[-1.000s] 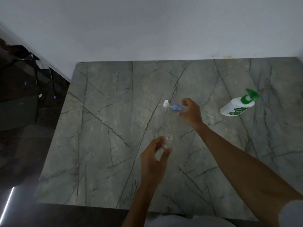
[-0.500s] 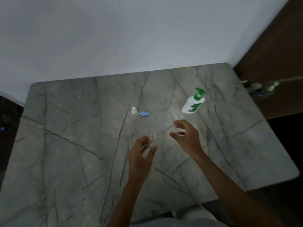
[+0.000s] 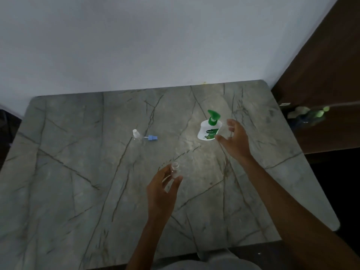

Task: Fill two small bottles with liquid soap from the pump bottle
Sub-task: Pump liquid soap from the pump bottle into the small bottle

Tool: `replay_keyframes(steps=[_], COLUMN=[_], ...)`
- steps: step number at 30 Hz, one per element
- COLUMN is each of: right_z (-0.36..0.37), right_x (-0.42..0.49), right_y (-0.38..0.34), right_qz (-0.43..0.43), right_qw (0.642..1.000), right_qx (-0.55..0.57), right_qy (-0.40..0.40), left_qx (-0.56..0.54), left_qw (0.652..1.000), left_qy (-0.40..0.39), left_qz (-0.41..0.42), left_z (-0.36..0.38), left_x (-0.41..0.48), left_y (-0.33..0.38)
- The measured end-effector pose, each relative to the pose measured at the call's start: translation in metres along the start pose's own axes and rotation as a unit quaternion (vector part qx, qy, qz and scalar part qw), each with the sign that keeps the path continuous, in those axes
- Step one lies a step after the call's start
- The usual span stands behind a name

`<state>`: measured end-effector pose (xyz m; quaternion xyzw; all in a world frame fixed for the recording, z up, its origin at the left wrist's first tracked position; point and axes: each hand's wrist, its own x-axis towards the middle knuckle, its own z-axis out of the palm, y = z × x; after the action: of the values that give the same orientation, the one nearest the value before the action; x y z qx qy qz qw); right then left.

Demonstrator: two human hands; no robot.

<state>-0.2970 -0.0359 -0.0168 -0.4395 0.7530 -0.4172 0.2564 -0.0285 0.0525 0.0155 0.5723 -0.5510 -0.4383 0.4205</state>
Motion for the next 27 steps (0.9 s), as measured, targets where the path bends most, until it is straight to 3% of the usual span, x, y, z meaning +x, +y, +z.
replay_keyframes(steps=[9,19,27], right_z=[0.017,0.028,0.021], right_x=[0.06,0.056,-0.008], right_y=[0.024,0.027,0.027], right_qz=[-0.065,-0.038,-0.07], right_qw=[0.982,0.984,0.969], right_qx=[-0.039,0.012,0.025], right_qy=[-0.171,-0.175,-0.234], left_qx=[0.019,0.004,0.011], left_qw=[0.997,0.994,0.991], left_qy=[0.057,0.063,0.076], left_qz=[-0.046,-0.094,-0.112], left_z=[0.029,0.027,0.027], left_x=[-0.022,-0.028,-0.024], left_y=[0.01,0.001,-0.003])
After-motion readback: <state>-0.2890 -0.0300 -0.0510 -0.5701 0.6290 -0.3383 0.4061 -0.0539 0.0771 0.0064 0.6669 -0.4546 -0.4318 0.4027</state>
